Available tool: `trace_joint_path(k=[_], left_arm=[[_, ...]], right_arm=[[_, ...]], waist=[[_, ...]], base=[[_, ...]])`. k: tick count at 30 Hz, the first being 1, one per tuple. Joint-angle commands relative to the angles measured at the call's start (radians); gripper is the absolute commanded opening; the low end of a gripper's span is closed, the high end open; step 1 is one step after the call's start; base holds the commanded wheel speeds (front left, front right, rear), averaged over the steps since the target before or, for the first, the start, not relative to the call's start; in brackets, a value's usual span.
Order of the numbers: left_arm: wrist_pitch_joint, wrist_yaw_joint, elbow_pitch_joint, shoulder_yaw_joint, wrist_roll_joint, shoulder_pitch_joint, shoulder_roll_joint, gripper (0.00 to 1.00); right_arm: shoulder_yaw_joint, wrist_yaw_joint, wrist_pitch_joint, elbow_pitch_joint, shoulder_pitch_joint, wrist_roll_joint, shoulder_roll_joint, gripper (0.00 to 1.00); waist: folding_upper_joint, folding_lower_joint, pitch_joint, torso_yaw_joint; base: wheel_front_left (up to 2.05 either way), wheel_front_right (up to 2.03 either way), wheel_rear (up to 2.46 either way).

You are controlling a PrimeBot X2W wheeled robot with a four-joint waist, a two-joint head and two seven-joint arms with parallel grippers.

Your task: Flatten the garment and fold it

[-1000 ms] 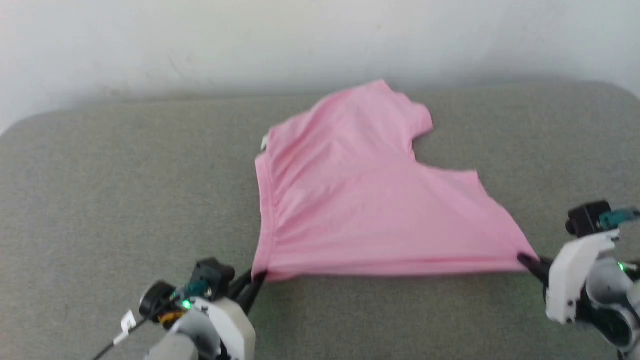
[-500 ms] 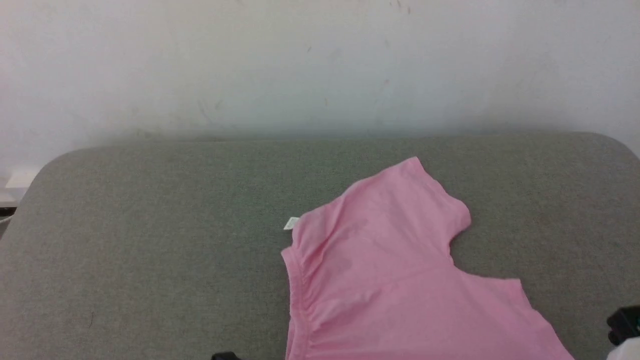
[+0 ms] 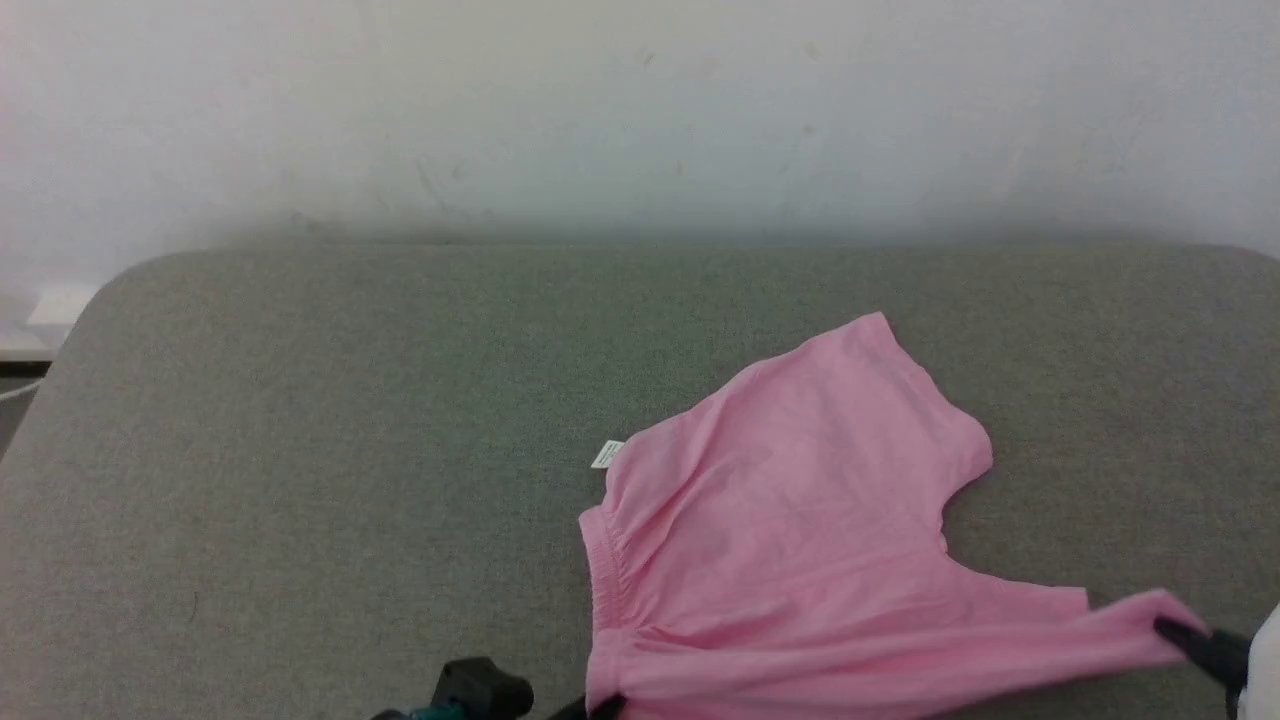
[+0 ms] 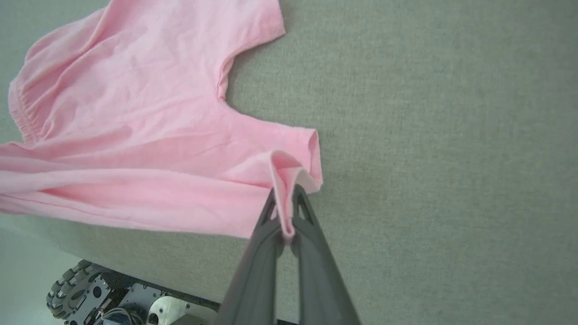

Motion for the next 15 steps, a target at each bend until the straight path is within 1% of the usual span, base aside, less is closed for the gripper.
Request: trace_joint_path(k=[1, 3, 5, 7, 11, 15], left_arm=[[-0.002, 0.003, -0.017, 0.008, 0.008, -0.038, -0.009, 0.00], [0.005, 0.008, -0.039, 0.023, -0.023, -0.065, -0.038, 0.00], [0.017, 0.005, -0.061, 0.023, -0.006, -0.115, -0.044, 0.00], [0.024, 0.001, -0.073, 0.024, -0.003, -0.162, -0.061, 0.00], [0.028, -0.003, -0.076, 0.029, 0.020, -0.253, -0.086, 0.00], [0.010, -0.008, -0.052, 0.038, 0.038, -0.334, -0.115, 0.00]], right_arm=[[-0.027, -0.002, 0.005, -0.010, -0.059, -0.004, 0.014, 0.00], [-0.060, -0.002, 0.020, -0.005, -0.130, -0.028, 0.030, 0.00], [-0.074, -0.002, 0.038, 0.001, -0.206, -0.047, 0.040, 0.00], [-0.080, -0.002, 0.065, 0.016, -0.285, -0.042, 0.062, 0.00], [-0.064, -0.002, 0.123, 0.059, -0.439, -0.062, 0.074, 0.00], [-0.022, -0.002, 0.159, 0.133, -0.577, -0.113, 0.064, 0.00]], waist=[[0.0000, -0.0001, 0.045, 0.022], [0.0000, -0.0001, 0.077, 0.037], [0.0000, -0.0001, 0.116, 0.055], [0.0000, -0.0001, 0.150, 0.073], [0.0000, -0.0001, 0.225, 0.107], [0.0000, -0.0001, 0.294, 0.138]], base=[[0.00, 0.00, 0.00], [0.00, 0.00, 0.00], [0.00, 0.00, 0.00], [0.00, 0.00, 0.00], [0.00, 0.00, 0.00], [0.00, 0.00, 0.00]])
